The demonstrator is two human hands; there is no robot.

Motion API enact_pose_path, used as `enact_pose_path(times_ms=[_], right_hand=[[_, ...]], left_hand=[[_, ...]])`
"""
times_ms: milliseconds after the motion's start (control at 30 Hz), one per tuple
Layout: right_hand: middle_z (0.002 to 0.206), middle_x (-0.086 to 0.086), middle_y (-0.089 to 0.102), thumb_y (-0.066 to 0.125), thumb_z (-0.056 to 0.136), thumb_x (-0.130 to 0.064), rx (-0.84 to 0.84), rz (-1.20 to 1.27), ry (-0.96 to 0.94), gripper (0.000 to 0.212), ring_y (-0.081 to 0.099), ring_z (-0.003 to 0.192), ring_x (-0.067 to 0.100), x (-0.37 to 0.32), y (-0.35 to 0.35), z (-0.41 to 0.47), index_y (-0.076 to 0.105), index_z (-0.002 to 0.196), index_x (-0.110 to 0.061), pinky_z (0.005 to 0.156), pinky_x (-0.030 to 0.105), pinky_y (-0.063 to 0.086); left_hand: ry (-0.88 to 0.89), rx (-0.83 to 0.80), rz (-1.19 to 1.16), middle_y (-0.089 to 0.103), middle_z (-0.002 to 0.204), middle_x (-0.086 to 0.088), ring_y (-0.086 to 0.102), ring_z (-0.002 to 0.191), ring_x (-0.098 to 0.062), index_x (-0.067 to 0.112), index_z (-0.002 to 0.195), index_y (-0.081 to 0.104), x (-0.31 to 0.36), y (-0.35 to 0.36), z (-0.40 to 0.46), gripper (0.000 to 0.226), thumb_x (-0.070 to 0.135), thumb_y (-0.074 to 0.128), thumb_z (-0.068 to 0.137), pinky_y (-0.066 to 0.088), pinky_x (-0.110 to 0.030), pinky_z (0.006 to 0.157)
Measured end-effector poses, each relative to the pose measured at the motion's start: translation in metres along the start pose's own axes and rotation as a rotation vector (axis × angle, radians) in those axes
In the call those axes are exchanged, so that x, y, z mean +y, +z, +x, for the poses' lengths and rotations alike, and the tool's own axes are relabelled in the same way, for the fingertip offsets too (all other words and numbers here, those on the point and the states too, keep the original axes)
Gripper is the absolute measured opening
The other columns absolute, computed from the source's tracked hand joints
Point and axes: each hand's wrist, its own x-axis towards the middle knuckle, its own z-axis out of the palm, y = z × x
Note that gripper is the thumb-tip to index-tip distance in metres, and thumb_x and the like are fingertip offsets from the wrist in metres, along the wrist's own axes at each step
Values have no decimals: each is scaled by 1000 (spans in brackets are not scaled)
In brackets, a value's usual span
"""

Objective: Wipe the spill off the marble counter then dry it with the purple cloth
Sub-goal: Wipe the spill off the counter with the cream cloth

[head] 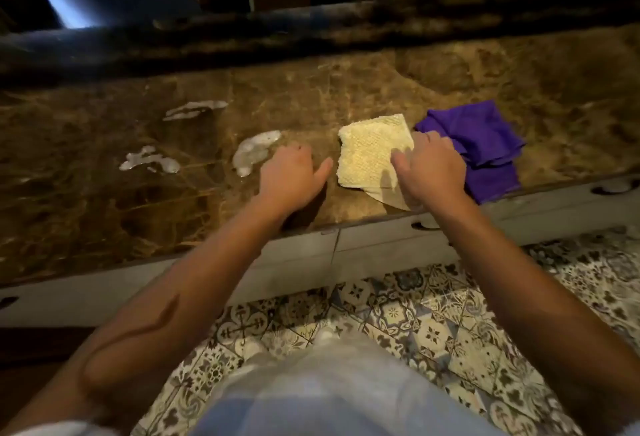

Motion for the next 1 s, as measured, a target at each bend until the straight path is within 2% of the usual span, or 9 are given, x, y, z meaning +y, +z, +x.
enact_pose_path(times_ms=[67, 133, 367, 500, 600, 667, 833, 933, 1000], right_hand=[[128, 20, 61, 41, 98, -54, -48, -61, 91, 61, 53, 119, 40, -2, 4, 11, 60, 124, -3, 89, 47, 46], [129, 19, 61, 38, 97, -62, -93, -103, 137, 68, 53, 120, 39, -9, 9, 17, 60, 125, -3, 89, 47, 46], [137, 19, 57, 59, 93, -57, -225, -73, 212, 67, 54, 126, 38, -11, 13, 32, 54, 133, -3, 98, 46, 46], [127, 17, 66, 64, 92, -39, -262, 110, 222, 50, 62, 116, 38, -16, 13, 34, 55, 129, -6, 89, 42, 50], [115, 12, 69, 68, 86, -34, -288, 355, 240, 42, 66, 105, 35, -18, 12, 33, 61, 120, -10, 83, 40, 55], [101, 5, 71, 72, 83, -31, -340, 645, 279, 30, 68, 94, 27, -21, 5, 35, 64, 108, -15, 71, 34, 54], [103, 3, 75, 71, 86, -14, -474, 1089, 176, 14, 72, 89, 17, -48, -22, 23, 69, 97, -22, 77, 34, 58], [102, 11, 75, 69, 84, -17, -552, 1194, 83, 9, 71, 96, 28, -78, -29, 12, 72, 93, -16, 86, 46, 56], [94, 4, 74, 65, 88, -16, -585, 1214, 52, 7, 69, 93, 25, -101, -32, 6, 72, 91, -18, 82, 42, 53]], left_hand=[[-119, -116, -82, 72, 87, -9, 71, 85, -29, 11, 79, 68, 15, 4, 24, 65, 65, 36, 97, 60, -40, 73], [-210, -188, -116, 73, 91, -11, 70, 82, -29, 14, 76, 61, 30, 7, 46, 62, 67, 37, 97, 57, -38, 74], [-265, -189, -152, 67, 85, -3, 67, 80, -23, 14, 86, 61, 51, 29, 77, 55, 69, 56, 88, 56, -33, 70], [-277, -250, -304, 65, 78, -4, 64, 74, -24, 10, 85, 63, 49, 40, 77, 35, 45, 67, 91, 51, -30, 62], [-384, -317, -703, 54, 64, -5, 53, 62, -22, 12, 69, 56, 37, 35, 71, 29, 25, 69, 91, 43, -29, 55], [-415, -290, -897, 57, 65, -3, 50, 57, -15, 4, 78, 68, 27, 18, 59, 24, 25, 70, 91, 40, -25, 51], [-558, -222, -1368, 68, 90, -6, 60, 79, -15, 9, 103, 75, -6, -31, 24, 24, 28, 71, 89, 50, -29, 71], [-568, -199, -1478, 70, 103, -5, 63, 93, -18, 10, 117, 73, -32, -51, 2, 33, 29, 68, 91, 52, -31, 82], [-520, -204, -1516, 75, 112, -5, 68, 103, -21, 15, 118, 74, -49, -64, -12, 32, 34, 65, 94, 54, -35, 90]])
